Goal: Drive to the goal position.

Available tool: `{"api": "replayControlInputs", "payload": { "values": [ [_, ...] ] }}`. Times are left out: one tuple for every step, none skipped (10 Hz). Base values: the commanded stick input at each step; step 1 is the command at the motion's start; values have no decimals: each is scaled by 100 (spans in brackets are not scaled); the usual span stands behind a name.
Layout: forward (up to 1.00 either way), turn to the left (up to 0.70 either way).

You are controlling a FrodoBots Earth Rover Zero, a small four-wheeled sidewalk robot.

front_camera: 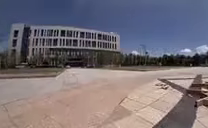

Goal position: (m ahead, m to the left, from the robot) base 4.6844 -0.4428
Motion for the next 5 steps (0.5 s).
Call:
{"api": "replayControlInputs", "payload": {
  "values": [
    [70, 2],
    [70, 4],
    [70, 4],
    [70, 4],
    [70, 3]
  ]
}}
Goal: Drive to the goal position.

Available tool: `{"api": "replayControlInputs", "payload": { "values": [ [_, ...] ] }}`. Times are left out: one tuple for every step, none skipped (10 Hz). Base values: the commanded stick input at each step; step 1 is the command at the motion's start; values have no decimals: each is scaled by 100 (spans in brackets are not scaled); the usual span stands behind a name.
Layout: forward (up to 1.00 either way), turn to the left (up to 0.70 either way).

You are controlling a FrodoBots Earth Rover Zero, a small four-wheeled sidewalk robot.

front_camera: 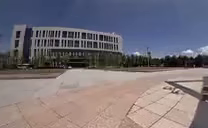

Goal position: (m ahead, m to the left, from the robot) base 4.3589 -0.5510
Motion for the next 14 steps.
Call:
{"api": "replayControlInputs", "payload": {
  "values": [
    [70, 2],
    [70, 2],
    [70, 3],
    [70, 3],
    [70, 4],
    [70, 8],
    [70, 13],
    [70, 16],
    [70, 16],
    [70, 16],
    [70, 12],
    [70, 4],
    [70, 3],
    [70, 3]
  ]
}}
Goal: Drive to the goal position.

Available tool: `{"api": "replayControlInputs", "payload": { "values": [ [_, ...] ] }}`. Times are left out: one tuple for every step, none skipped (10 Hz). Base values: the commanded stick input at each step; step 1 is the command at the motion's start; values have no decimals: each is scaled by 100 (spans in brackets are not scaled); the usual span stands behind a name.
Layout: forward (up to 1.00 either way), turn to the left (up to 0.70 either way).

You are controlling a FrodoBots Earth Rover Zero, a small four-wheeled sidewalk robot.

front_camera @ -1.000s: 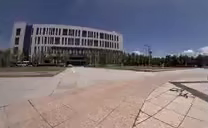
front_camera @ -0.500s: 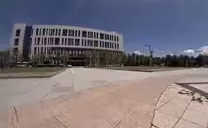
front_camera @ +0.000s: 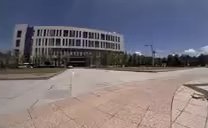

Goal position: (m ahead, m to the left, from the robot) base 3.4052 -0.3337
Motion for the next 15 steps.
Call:
{"api": "replayControlInputs", "payload": {
  "values": [
    [70, 2],
    [70, 0],
    [70, 0],
    [70, 0],
    [70, 0],
    [70, 0],
    [70, 0],
    [70, 0],
    [70, 0],
    [70, 0],
    [70, 0],
    [70, 0],
    [70, 0],
    [70, 0],
    [70, 0]
  ]
}}
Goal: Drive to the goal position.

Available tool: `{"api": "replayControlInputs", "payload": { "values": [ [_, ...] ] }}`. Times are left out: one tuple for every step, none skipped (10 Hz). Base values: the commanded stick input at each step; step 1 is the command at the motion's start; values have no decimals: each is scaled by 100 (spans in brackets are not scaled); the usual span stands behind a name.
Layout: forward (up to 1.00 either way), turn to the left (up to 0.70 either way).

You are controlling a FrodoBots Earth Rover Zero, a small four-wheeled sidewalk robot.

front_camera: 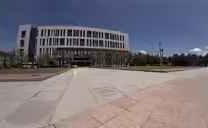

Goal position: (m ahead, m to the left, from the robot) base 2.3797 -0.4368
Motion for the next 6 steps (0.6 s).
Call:
{"api": "replayControlInputs", "payload": {
  "values": [
    [70, 0],
    [70, 0],
    [70, 0],
    [70, 0],
    [70, 0],
    [70, 0]
  ]
}}
